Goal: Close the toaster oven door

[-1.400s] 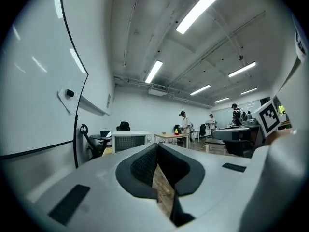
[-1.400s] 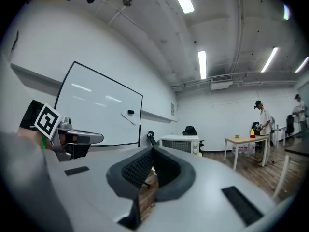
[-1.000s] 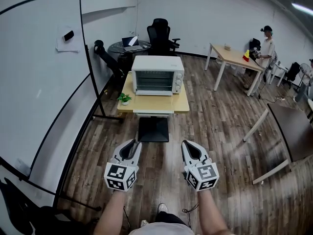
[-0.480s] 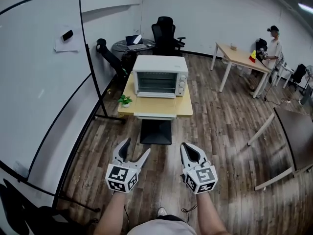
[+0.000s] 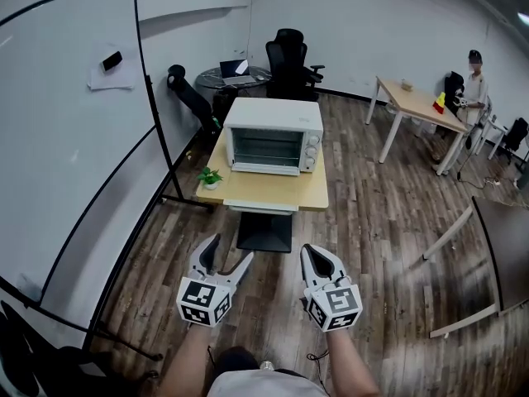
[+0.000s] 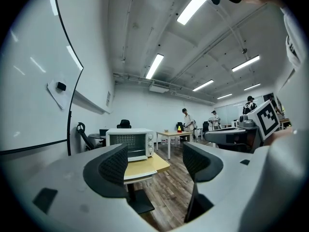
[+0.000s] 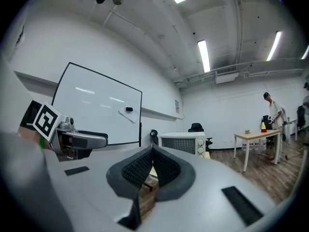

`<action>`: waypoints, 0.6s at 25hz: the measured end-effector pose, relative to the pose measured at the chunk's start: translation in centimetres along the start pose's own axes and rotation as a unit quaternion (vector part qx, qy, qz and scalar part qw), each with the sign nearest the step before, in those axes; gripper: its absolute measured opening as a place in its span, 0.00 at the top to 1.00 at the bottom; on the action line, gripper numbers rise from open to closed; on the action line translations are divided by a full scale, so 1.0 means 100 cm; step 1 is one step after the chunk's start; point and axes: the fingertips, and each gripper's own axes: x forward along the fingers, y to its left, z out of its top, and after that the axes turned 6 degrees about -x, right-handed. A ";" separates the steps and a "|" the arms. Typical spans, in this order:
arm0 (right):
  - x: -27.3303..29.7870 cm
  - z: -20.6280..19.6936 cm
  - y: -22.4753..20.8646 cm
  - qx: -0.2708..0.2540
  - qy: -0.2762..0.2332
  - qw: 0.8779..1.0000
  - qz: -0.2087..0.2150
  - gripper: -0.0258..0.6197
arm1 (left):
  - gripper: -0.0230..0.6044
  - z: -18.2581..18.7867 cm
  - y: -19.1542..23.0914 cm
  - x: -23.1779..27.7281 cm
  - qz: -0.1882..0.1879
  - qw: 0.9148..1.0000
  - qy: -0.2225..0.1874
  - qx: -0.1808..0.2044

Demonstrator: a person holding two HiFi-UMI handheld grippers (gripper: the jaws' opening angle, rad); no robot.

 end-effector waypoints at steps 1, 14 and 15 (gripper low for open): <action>0.005 0.001 -0.004 -0.001 -0.002 1.000 0.000 0.96 | 0.44 0.001 0.002 0.006 0.000 1.000 0.000 0.001; 0.113 -0.012 -0.072 -0.008 0.010 0.999 -0.034 0.96 | 0.44 -0.003 0.080 0.111 -0.011 1.000 0.006 -0.003; 0.124 -0.013 -0.078 -0.009 0.013 0.999 -0.038 0.96 | 0.44 -0.002 0.090 0.121 -0.012 1.000 0.007 -0.004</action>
